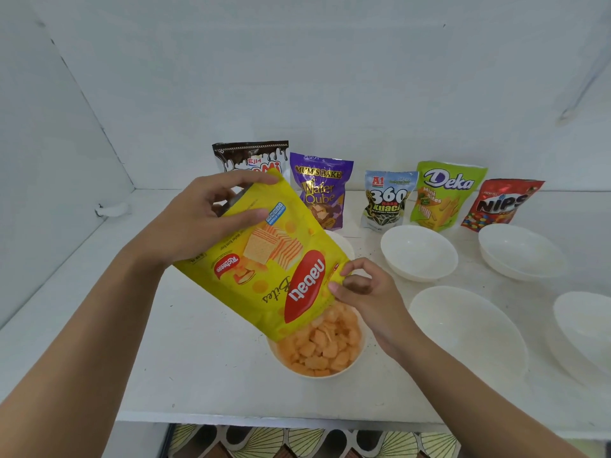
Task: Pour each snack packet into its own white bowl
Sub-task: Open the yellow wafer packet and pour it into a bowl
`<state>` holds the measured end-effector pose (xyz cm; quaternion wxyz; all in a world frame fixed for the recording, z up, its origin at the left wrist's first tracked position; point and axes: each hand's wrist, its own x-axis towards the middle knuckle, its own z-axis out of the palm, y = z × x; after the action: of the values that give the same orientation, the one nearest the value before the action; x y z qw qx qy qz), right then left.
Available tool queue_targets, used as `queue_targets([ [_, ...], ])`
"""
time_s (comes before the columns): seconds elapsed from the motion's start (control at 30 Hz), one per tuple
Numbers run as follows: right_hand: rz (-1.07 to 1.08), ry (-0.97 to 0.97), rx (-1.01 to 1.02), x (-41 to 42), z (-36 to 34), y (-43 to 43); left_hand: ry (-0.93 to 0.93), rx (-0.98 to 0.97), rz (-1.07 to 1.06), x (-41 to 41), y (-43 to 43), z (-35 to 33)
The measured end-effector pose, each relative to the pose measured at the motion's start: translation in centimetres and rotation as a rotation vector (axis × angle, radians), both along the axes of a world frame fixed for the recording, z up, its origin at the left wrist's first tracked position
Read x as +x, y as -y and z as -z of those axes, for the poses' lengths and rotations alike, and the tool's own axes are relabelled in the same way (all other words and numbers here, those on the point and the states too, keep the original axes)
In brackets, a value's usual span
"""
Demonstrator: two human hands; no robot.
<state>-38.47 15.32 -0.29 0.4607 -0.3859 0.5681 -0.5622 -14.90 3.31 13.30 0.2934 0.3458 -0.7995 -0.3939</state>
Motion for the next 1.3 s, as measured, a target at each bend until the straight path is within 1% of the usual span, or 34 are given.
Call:
queue_targets([
  [0.13,0.044,-0.014,0.003,-0.2,-0.4,0.1,-0.009,0.002,0.000,-0.1,-0.2,0.1],
  [0.27,-0.008,-0.048,0.029,0.0,-0.2,0.0,0.013,-0.005,-0.004,0.0,-0.1,0.1],
  [0.43,0.148,0.023,-0.037,0.1,-0.3,0.1,-0.009,-0.009,-0.008,-0.1,0.0,0.1],
  [0.5,0.110,0.014,-0.019,0.3,-0.2,0.1,-0.002,-0.010,-0.006,-0.1,0.1,0.0],
  [0.6,-0.004,-0.071,0.078,0.3,-0.1,0.0,0.045,-0.006,0.014,-0.1,0.2,0.0],
  [0.67,0.009,-0.073,0.079,0.1,-0.1,-0.1,0.049,-0.008,0.022,-0.1,0.1,0.0],
  [0.8,0.135,-0.045,-0.006,0.0,-0.5,-0.1,0.026,0.021,0.022,-0.2,0.1,-0.3],
  [0.93,-0.008,-0.081,0.080,-0.2,-0.2,-0.1,0.100,0.031,0.103,-0.3,0.0,-0.8],
  [1.0,-0.013,-0.101,0.114,-0.4,-0.3,-0.2,0.131,0.020,0.128,-0.4,0.0,-1.0],
  [1.07,0.026,-0.158,0.107,-0.6,-0.5,-0.4,0.137,0.014,0.144,-0.5,0.1,-1.2],
  [1.1,0.063,-0.224,0.079,-0.7,-0.6,-0.4,0.137,0.013,0.149,-0.5,0.1,-1.3],
  [1.2,0.192,-0.484,-0.096,-1.3,-0.6,-0.5,0.133,0.001,0.164,-0.7,0.1,-1.5],
  [1.3,0.216,-0.622,-0.205,-1.7,-0.8,-0.1,0.167,-0.066,0.211,-1.4,0.0,-1.4],
])
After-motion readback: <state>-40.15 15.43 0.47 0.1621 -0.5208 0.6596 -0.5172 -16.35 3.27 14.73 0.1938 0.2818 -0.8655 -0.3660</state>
